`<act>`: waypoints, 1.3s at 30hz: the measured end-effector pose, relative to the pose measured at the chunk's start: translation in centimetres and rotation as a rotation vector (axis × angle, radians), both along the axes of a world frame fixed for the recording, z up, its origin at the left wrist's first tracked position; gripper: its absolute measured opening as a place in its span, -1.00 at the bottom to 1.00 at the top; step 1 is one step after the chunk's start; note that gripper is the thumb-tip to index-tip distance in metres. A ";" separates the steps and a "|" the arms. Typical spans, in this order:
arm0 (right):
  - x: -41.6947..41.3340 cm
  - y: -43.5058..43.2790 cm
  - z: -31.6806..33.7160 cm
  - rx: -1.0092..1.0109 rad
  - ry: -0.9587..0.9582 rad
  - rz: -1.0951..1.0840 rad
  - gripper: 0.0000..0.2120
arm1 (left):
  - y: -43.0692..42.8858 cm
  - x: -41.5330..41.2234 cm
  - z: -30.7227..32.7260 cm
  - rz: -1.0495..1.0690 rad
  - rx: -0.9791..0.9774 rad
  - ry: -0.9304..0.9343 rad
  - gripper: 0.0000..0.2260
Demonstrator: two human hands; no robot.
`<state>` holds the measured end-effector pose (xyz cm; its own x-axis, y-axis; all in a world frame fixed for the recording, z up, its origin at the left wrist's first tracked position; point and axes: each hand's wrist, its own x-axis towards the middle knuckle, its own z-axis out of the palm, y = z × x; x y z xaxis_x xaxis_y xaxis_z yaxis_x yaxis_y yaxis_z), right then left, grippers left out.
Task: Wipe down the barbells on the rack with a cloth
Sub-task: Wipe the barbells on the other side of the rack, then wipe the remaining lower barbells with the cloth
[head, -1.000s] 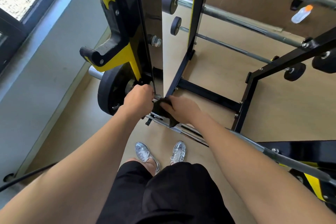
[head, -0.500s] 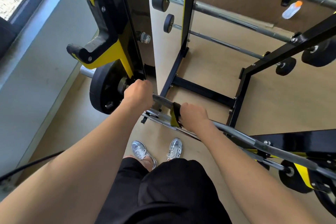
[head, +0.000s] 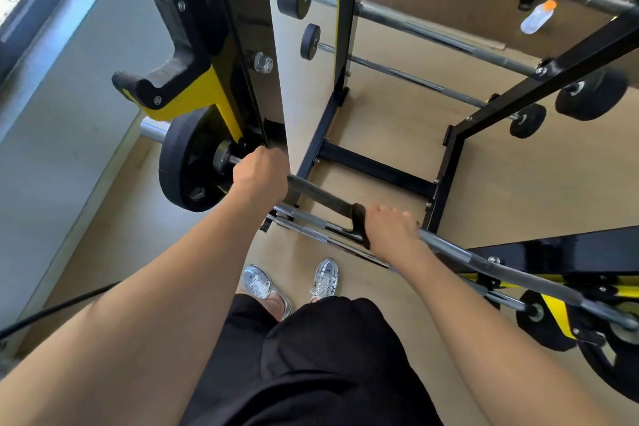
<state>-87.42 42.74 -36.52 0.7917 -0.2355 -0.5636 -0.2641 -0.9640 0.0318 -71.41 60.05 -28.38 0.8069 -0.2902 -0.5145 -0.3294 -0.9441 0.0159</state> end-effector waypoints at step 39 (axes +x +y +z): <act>-5.9 20.0 -2.7 0.778 -0.620 -0.756 -0.81 | 15.5 -8.0 -8.6 -0.158 -0.489 0.285 -0.86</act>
